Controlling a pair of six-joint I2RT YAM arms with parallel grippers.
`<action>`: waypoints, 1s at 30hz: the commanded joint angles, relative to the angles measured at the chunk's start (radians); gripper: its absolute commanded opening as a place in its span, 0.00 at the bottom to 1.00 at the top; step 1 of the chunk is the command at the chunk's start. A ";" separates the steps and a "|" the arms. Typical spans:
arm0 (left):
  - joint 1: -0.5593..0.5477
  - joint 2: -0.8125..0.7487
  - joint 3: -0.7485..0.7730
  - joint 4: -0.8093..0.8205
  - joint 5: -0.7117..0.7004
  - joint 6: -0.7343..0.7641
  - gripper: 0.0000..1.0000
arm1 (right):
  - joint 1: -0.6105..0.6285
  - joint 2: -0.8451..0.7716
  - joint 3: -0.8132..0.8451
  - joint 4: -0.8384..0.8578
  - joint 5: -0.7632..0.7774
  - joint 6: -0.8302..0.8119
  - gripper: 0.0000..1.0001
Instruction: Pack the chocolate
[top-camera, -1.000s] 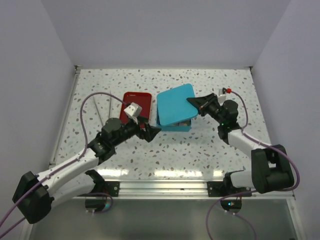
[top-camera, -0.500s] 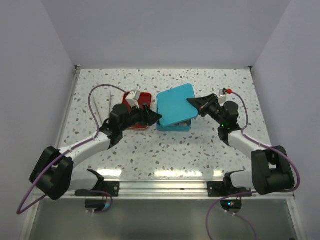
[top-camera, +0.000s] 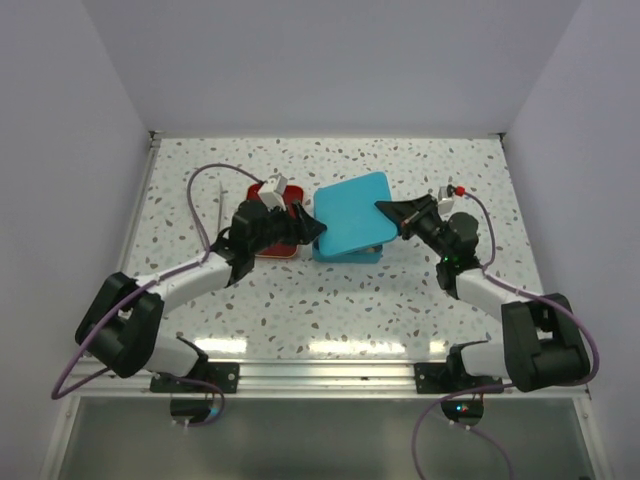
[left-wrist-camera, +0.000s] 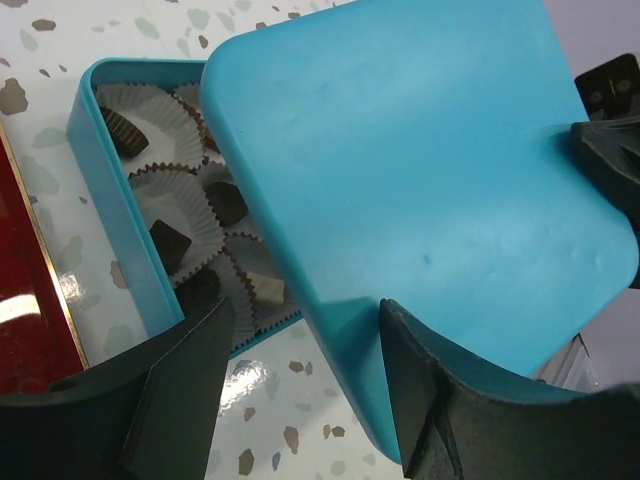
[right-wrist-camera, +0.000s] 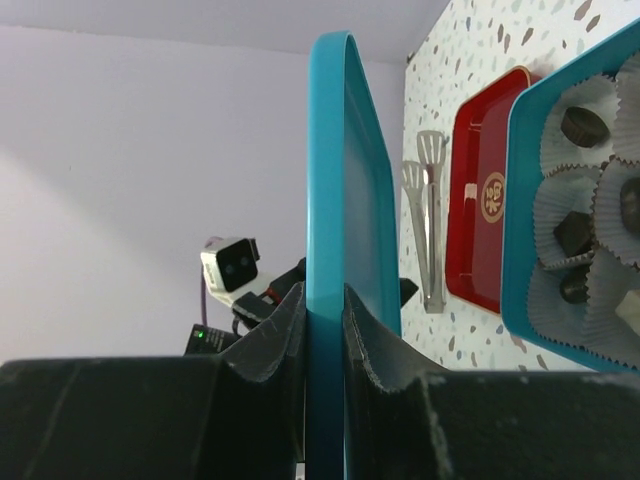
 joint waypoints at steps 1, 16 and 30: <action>0.005 0.024 0.061 0.018 0.002 -0.013 0.65 | -0.002 0.001 -0.015 0.134 0.005 0.046 0.00; 0.005 0.102 0.084 0.114 0.088 -0.052 0.66 | 0.000 0.033 -0.027 0.070 0.008 -0.045 0.00; 0.005 0.142 0.198 -0.021 0.095 0.022 0.66 | 0.040 0.044 0.027 -0.133 0.063 -0.212 0.00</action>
